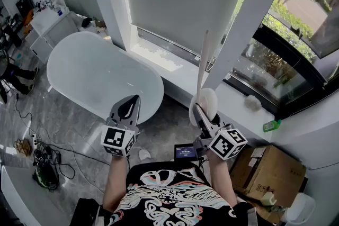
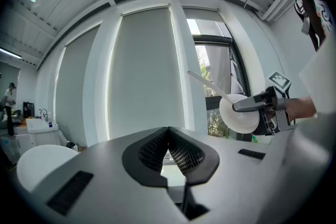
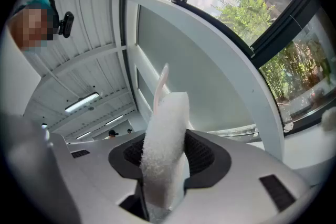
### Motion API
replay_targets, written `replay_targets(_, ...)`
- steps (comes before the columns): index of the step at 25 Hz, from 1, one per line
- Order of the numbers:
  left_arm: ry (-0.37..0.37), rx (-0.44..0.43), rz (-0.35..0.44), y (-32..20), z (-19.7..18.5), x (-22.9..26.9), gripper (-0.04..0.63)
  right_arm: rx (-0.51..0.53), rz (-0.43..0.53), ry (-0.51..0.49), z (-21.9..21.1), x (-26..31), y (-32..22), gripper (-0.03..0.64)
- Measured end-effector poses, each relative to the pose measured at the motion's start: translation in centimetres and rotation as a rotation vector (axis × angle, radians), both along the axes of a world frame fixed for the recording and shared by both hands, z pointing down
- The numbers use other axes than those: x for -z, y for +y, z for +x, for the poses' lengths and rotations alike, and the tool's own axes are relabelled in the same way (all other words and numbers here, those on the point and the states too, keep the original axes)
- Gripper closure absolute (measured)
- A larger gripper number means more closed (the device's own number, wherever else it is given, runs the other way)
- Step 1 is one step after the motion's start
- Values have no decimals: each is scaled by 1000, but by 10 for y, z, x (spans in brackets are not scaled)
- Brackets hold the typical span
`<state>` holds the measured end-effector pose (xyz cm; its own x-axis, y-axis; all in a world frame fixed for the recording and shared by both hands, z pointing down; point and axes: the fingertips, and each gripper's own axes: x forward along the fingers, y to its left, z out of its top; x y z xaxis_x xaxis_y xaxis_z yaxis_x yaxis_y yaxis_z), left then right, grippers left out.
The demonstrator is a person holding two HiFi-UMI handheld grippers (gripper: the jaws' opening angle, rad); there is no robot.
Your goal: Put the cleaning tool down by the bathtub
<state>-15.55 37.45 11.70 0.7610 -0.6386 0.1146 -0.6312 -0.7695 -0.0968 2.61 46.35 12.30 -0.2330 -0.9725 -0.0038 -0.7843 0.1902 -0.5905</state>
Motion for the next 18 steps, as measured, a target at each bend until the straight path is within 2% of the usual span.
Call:
replay_targets(13,-6,46,-5,12,-15,-4,578,30,-7,-8,-7,-11,4,426)
replay_targets(18,-5,60,-1,19,-16,-5,578,44,-1,-53,-7,-13,6,426)
